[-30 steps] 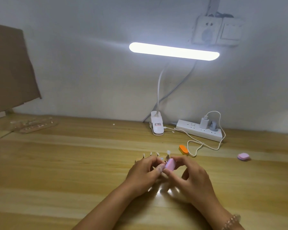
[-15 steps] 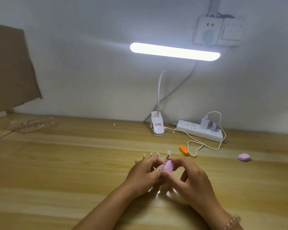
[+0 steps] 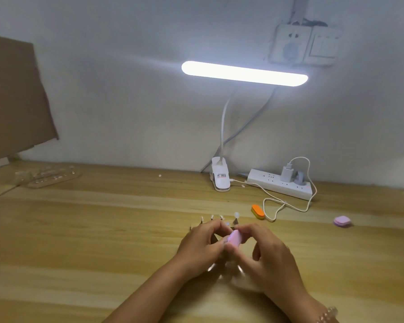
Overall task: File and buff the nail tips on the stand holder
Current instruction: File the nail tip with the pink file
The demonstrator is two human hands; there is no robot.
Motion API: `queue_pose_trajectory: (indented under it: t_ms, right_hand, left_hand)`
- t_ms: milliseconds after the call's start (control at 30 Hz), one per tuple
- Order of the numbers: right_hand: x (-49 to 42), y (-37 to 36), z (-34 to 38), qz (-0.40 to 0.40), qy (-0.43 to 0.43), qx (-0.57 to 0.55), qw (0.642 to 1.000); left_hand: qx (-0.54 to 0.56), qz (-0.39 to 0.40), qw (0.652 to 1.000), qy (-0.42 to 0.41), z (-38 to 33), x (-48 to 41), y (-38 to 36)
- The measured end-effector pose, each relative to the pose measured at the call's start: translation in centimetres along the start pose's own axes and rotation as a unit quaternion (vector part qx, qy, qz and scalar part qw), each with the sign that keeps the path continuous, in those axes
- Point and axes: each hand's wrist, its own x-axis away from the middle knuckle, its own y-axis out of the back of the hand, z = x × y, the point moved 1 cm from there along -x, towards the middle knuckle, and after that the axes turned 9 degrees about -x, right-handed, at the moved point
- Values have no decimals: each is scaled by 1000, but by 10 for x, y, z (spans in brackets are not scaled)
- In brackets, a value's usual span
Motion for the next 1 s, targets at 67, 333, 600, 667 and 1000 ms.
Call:
queue_pose_trajectory:
  t_ms: [67, 333, 600, 667, 1000]
  right_hand:
    - [-2, 1, -2, -10, -14, -24, 1000]
    - [-4, 1, 0, -2, -8, -37, 999]
    - [-4, 3, -2, -29, -17, -56, 998]
    - [-7, 7, -7, -49, -48, -56, 996]
    - [-5, 6, -3, -40, -32, -61, 997]
  left_hand:
    - [-4, -1, 1000, -4, 1, -1, 0]
    - [-11, 2, 1000, -9, 0, -1, -2]
    - [-8, 5, 1000, -16, 0, -1, -1]
    - [-11, 6, 1000, -23, 2, 0, -2]
    - [5, -19, 999, -27, 3, -1, -1]
